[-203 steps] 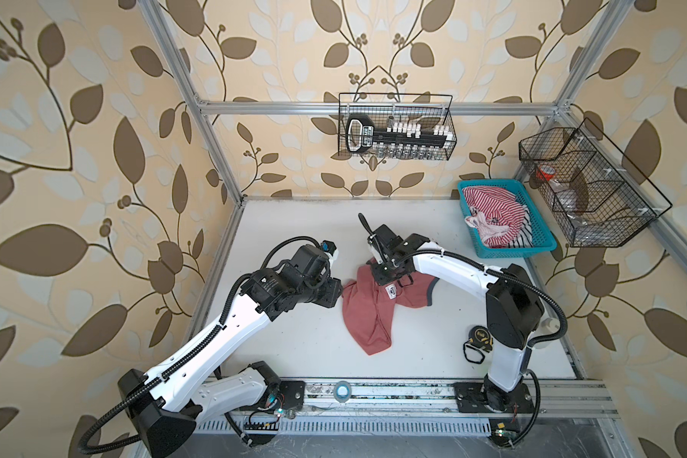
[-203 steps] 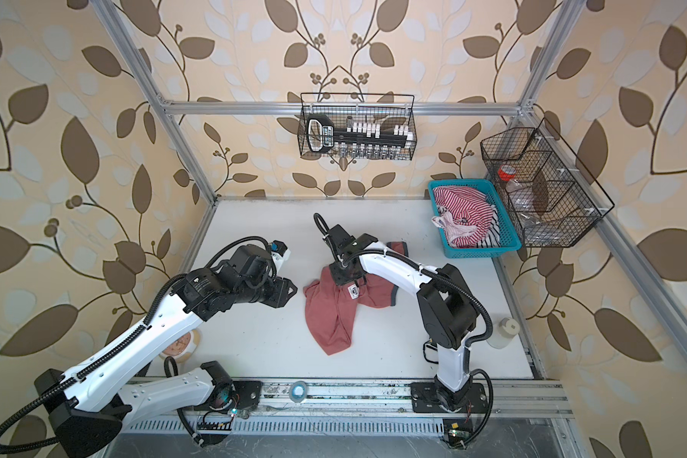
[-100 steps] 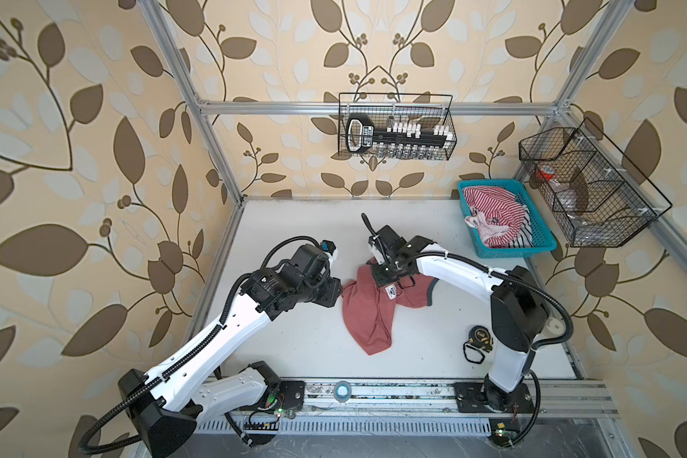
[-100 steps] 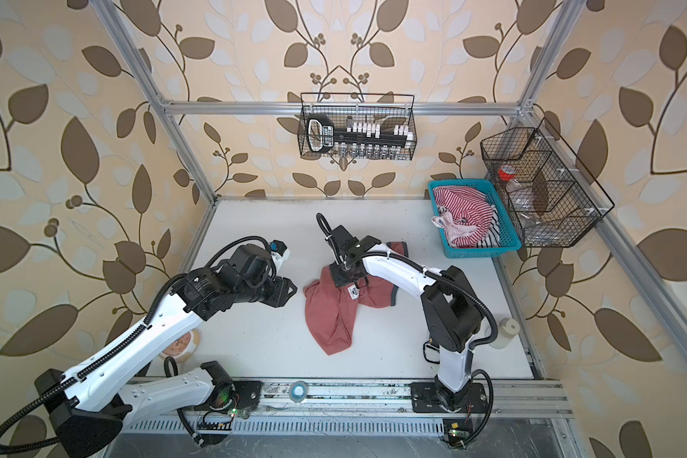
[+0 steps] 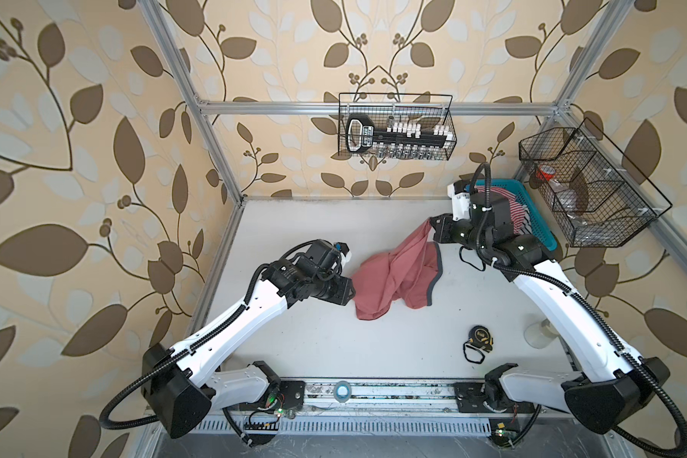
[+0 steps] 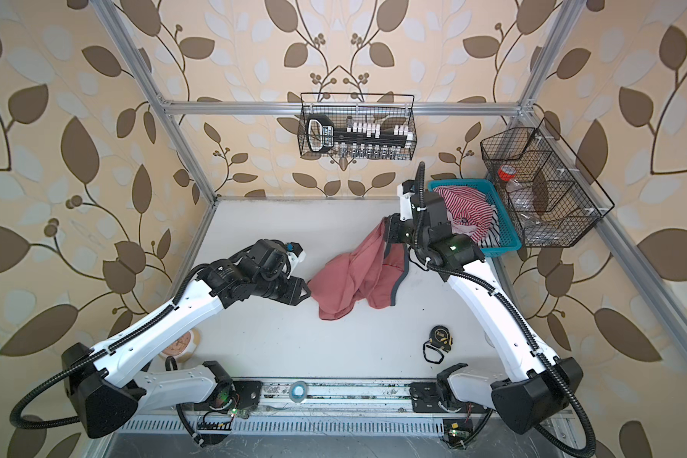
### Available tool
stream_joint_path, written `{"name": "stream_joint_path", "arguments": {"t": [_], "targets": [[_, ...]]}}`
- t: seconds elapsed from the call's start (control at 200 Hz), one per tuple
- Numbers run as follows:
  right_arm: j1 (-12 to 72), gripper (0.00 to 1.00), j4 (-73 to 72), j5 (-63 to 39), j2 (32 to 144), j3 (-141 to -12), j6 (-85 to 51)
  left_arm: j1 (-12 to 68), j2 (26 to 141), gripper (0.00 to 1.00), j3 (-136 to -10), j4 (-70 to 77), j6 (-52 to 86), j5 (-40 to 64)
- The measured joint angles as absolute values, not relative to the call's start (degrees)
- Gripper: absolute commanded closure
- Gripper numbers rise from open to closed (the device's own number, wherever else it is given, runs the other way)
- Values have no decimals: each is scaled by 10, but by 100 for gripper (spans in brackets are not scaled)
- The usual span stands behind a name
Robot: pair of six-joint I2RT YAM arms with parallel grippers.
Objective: Fold and stack tank tops
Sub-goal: Smooth out the tank top at the center of the table.
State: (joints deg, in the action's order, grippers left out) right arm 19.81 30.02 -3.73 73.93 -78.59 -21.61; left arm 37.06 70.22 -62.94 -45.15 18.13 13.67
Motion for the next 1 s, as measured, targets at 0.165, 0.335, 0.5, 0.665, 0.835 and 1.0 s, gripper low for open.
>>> {"name": "stream_joint_path", "arguments": {"t": [0.165, 0.335, 0.5, 0.665, 0.835, 1.0], "targets": [[179, 100, 263, -69, 838, -819, -234, 384, 720, 56, -630, -443, 190, 157], [178, 100, 238, -100, 967, -897, -261, 427, 741, 57, -651, -433, 203, 166], [178, 100, 222, -119, 1071, -993, -288, 464, 815, 55, -698, -426, 209, 166], [180, 100, 209, -130, 1110, -1022, -305, 477, 923, 53, -756, -430, 210, 158], [184, 100, 193, -141, 1114, -1014, -315, 481, 1021, 48, -806, -439, 210, 129], [183, 100, 169, -151, 1112, -974, -317, 480, 1103, 89, -861, -452, 213, 73]]}}
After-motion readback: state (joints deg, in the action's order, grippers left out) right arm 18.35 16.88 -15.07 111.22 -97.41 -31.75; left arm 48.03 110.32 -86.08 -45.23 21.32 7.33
